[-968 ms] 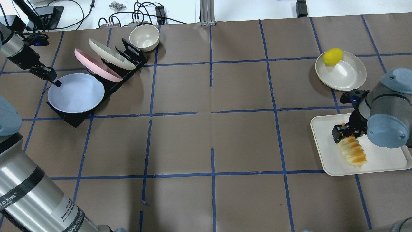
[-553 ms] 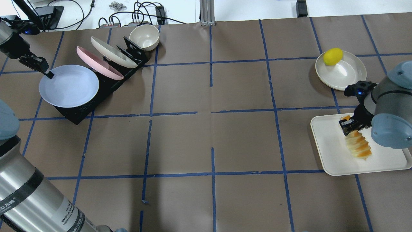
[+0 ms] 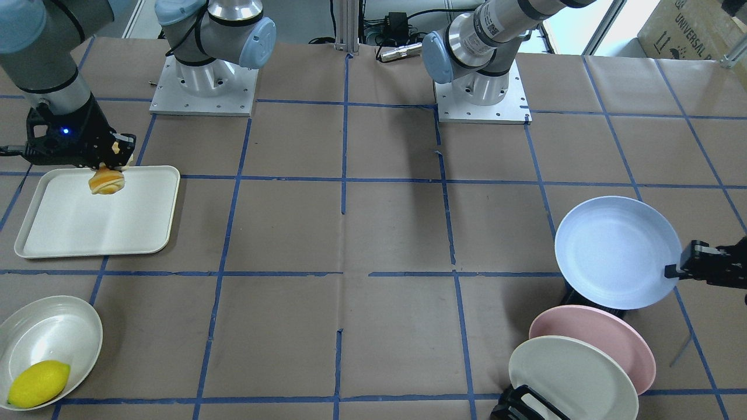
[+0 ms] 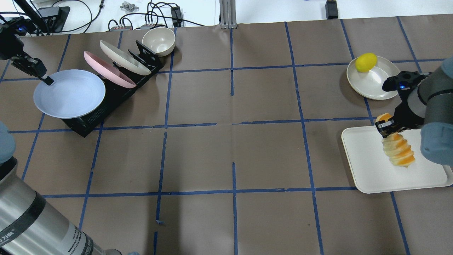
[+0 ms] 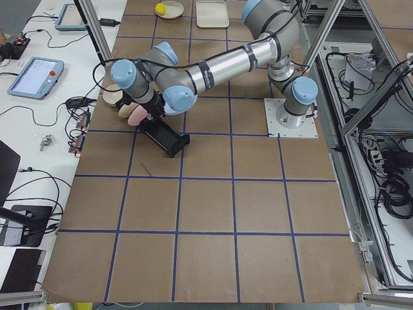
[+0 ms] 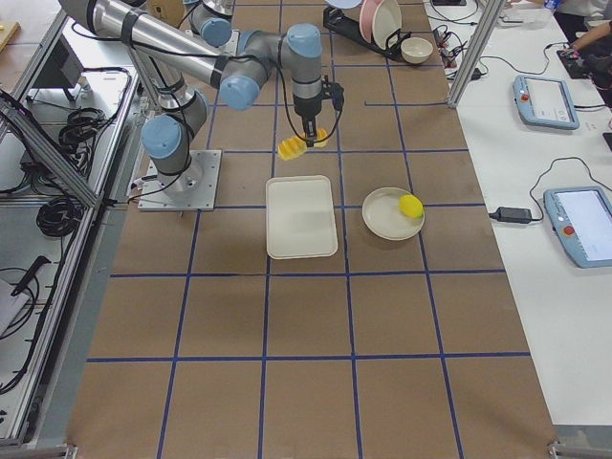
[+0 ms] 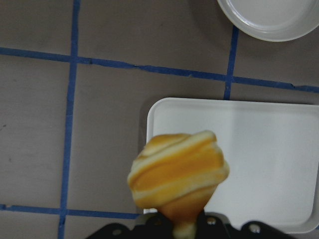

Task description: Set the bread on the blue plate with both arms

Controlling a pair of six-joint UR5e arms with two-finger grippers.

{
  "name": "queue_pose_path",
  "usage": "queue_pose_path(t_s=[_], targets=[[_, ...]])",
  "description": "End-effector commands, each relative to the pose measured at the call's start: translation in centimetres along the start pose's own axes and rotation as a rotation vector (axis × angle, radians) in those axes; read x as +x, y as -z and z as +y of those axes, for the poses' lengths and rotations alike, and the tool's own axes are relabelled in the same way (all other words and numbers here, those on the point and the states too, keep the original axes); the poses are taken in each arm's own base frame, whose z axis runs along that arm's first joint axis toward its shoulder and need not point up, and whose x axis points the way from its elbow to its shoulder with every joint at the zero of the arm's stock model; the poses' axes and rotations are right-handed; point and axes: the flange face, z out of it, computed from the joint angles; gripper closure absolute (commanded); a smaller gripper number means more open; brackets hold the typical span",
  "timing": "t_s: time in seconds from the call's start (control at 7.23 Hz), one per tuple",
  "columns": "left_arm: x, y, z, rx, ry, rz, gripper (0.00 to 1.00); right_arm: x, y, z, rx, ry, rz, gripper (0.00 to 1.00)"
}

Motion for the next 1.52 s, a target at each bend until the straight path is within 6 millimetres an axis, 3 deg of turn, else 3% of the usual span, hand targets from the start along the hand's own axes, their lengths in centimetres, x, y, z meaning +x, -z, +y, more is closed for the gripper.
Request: queue_pose_path(t_s=[0.0, 0.14, 0.28, 0.55, 0.83, 0.97, 1.11, 1.24, 1.38], targets=[[12.8, -1.9, 0.7, -0.046, 0.096, -0.016, 0.97, -6.5, 7.3, -3.0, -0.038, -0.032, 0.034, 0.94], [18.1, -4.3, -0.4, -0.037, 0.109, -0.050, 0.97, -9.2, 9.3, -5.1, -0.042, -0.009, 0.058, 0.94], [23.9, -8.1, -2.9, -0.001, 0.086, -0.103, 0.97, -11.9, 11.0, -7.5, -0.072, -0.058, 0.056, 0.94], [30.5, -13.6, -6.0, 0.068, 0.100, -0.092, 0.97, -13.4, 12.3, -11.5, -0.111, -0.047, 0.039, 0.94], [34.7, -18.3, -8.9, 0.103, 0.102, -0.086, 0.96, -14.4, 12.0, -12.3, -0.120, -0.052, -0.053, 0.95], [35.8, -20.4, -10.3, 0.129, 0.072, -0.095, 0.95, -14.4, 12.0, -12.3, -0.120, -0.052, -0.053, 0.95], [36.1, -22.8, -12.1, 0.160, 0.098, -0.097, 0.94, -14.4, 11.8, -12.2, -0.127, -0.053, -0.053, 0.95], [36.1, -23.8, -12.7, 0.170, 0.101, -0.093, 0.94, -14.4, 11.7, -12.1, -0.129, -0.053, -0.055, 0.95], [36.2, -24.2, -12.5, 0.162, 0.100, -0.091, 0.93, -14.5, 10.3, -11.7, -0.158, -0.061, -0.057, 0.95]])
